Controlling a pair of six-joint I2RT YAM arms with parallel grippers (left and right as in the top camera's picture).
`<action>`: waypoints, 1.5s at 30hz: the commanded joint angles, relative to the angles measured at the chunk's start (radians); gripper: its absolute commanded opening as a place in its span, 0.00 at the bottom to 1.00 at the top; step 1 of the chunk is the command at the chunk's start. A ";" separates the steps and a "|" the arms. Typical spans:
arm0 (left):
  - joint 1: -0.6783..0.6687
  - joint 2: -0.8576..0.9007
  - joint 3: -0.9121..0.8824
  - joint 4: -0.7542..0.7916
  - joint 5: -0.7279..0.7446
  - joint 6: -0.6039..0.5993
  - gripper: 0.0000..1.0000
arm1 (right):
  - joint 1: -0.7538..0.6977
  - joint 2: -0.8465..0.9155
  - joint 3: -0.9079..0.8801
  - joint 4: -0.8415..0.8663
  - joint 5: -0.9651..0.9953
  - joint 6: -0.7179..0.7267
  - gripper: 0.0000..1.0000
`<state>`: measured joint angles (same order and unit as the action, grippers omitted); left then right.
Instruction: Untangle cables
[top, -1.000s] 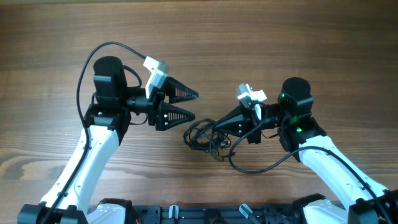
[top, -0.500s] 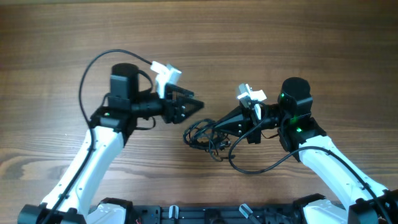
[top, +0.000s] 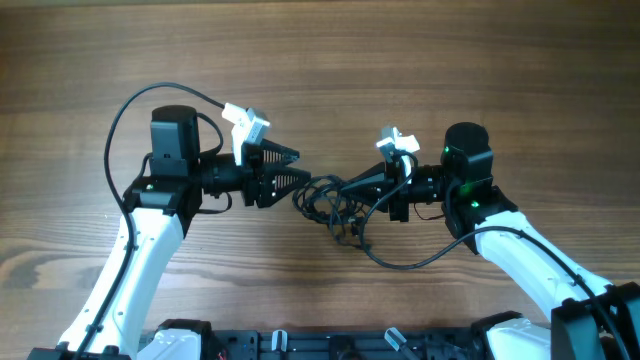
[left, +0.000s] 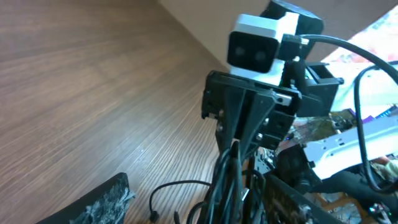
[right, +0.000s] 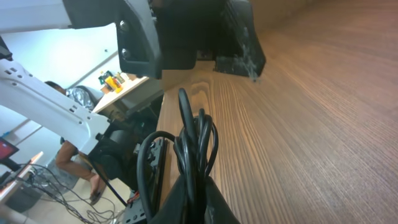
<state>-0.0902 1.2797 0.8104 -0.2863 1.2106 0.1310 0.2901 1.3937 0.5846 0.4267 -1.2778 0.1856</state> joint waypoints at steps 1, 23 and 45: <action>-0.013 -0.010 -0.001 -0.035 0.041 0.089 0.66 | 0.003 0.010 0.010 0.006 -0.013 0.027 0.04; -0.229 0.047 -0.001 -0.172 -0.351 0.102 0.52 | 0.003 0.010 0.010 0.092 -0.138 0.107 0.04; 0.027 -0.125 -0.001 -0.047 -0.568 -0.192 0.04 | 0.005 0.010 0.010 -0.016 0.334 0.312 1.00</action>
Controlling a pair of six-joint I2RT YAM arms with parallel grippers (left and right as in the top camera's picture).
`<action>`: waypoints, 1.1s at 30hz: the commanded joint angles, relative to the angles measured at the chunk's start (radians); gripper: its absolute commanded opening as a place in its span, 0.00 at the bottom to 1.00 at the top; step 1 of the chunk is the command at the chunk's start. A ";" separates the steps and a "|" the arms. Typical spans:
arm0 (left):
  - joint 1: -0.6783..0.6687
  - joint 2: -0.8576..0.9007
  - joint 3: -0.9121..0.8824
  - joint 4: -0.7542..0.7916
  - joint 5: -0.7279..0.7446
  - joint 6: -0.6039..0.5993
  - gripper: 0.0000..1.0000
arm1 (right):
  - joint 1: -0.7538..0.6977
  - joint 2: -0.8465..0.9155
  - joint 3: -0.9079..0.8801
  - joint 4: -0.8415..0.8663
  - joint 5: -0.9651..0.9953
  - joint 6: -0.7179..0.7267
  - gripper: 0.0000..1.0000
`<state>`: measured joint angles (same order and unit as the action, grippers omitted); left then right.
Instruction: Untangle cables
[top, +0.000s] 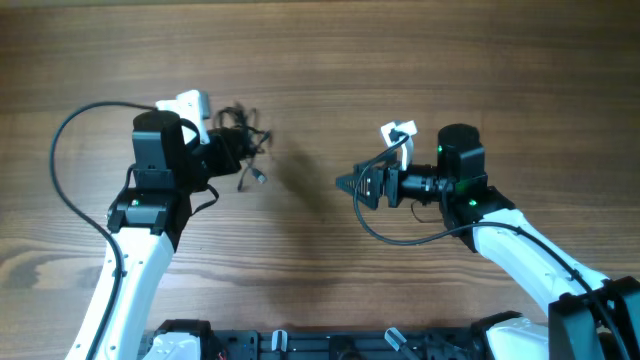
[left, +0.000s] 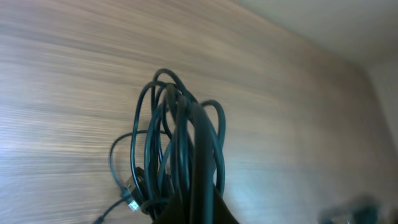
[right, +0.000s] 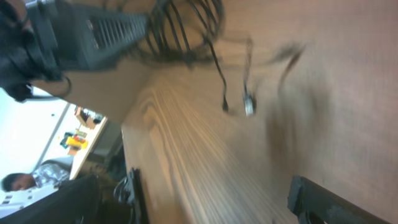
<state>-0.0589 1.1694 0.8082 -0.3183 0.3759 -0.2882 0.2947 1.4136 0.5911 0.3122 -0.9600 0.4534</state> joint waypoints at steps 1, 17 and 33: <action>-0.005 -0.015 0.002 -0.024 0.333 0.299 0.04 | 0.000 -0.010 0.003 0.179 0.017 0.144 1.00; -0.005 -0.015 0.002 -0.060 0.650 0.494 0.04 | 0.219 -0.010 0.003 0.365 0.430 1.154 0.80; -0.124 -0.015 0.002 -0.067 0.615 0.490 0.04 | 0.264 -0.010 0.003 0.304 0.422 1.270 0.05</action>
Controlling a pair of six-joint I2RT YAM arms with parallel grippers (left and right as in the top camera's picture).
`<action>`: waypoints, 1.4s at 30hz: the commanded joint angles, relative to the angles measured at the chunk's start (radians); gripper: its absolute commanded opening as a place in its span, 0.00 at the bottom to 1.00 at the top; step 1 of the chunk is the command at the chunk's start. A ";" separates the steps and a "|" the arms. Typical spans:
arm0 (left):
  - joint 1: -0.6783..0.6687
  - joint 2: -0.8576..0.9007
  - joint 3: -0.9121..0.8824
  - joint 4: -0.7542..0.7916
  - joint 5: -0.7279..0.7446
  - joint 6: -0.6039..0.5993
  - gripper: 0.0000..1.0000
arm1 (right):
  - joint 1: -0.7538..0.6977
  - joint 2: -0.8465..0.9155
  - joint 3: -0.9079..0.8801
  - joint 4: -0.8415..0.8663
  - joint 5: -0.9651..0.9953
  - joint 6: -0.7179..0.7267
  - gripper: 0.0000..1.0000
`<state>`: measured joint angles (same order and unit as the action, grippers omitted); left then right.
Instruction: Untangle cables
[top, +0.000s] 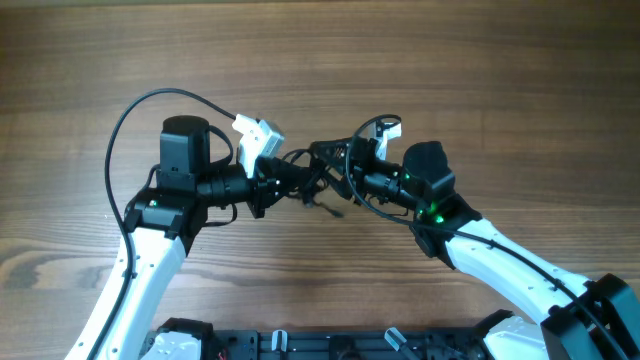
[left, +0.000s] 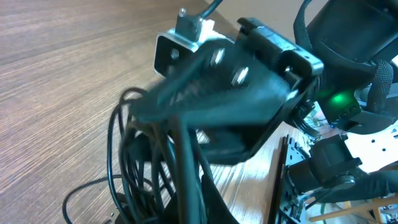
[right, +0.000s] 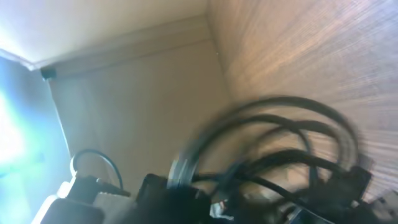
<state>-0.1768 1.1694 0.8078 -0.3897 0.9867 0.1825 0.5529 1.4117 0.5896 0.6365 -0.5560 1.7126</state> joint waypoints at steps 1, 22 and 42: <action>-0.004 -0.015 0.002 0.005 -0.003 0.016 0.04 | 0.003 -0.008 0.005 -0.050 0.049 -0.014 0.04; 0.256 -0.070 0.002 0.113 0.111 -0.568 1.00 | -0.148 -0.054 0.005 -0.254 -0.211 -1.199 0.04; -0.412 0.216 0.002 0.133 -0.678 -2.364 0.86 | -0.148 -0.055 0.008 -0.368 0.018 -1.106 0.05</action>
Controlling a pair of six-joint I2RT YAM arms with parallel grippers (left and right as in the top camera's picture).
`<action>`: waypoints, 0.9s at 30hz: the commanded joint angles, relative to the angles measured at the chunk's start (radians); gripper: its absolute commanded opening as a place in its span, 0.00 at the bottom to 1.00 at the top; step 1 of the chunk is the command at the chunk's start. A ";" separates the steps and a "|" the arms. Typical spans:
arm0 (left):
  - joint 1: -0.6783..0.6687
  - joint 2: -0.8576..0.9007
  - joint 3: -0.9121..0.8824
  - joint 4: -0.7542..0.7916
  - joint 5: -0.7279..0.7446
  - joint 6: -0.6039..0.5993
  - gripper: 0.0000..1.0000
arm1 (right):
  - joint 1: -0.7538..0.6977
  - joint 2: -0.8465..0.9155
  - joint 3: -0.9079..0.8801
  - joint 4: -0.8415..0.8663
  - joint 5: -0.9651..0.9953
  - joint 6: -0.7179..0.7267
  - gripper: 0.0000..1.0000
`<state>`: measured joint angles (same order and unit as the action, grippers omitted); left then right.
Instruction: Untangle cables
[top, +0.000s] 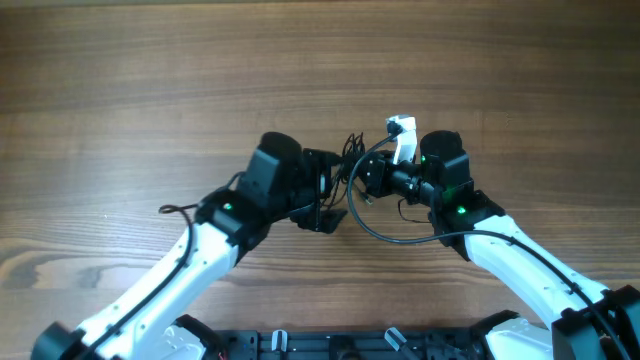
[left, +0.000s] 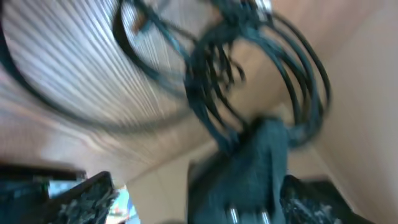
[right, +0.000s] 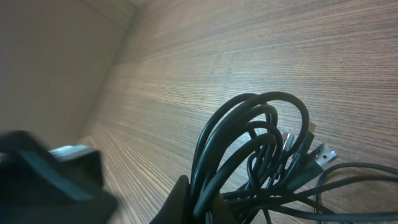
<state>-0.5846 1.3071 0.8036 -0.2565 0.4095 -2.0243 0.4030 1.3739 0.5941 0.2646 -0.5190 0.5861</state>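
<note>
The tangled bundle of black cables (top: 351, 160) hangs at the table's middle between the two arms. My right gripper (top: 363, 178) is shut on it; in the right wrist view the cable loops (right: 267, 149) rise out of the shut gripper (right: 205, 200), with silver USB plugs (right: 318, 153) at their right. My left gripper (top: 335, 190) faces it from the left, open. The left wrist view is blurred: its fingers (left: 87, 198) stand wide apart, the bundle (left: 217, 59) and the right gripper's dark body lie ahead of the left gripper (left: 199, 191).
The wooden table (top: 150, 80) stretches all round. The right arm's own black lead (top: 385, 236) loops down below the grippers. A short piece of the left arm's lead (top: 176, 210) sticks out at the left.
The bundle has passed from my left gripper to my right one. The left gripper is now open, and its arm has swung right so both grippers sit closer to the table's middle.
At first my right gripper held the bundle at the centre, with the left open before it. Then the left held it far to the left, the right open. Then the left brought it against the right gripper. Now the right holds it and the left is open.
</note>
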 joint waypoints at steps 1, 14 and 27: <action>-0.005 0.109 0.006 0.008 -0.127 -0.157 0.86 | 0.002 -0.017 0.003 0.004 -0.035 0.021 0.05; 0.410 0.080 0.006 0.306 0.133 0.293 0.04 | 0.002 -0.016 0.003 -0.346 0.179 -0.005 0.04; 0.656 -0.021 0.006 0.289 0.473 0.716 0.77 | 0.002 -0.016 0.003 -0.231 0.230 0.092 0.05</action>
<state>0.0608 1.3094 0.7921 0.0326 0.8734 -1.4998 0.4084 1.3506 0.6090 0.0158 -0.3309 0.6735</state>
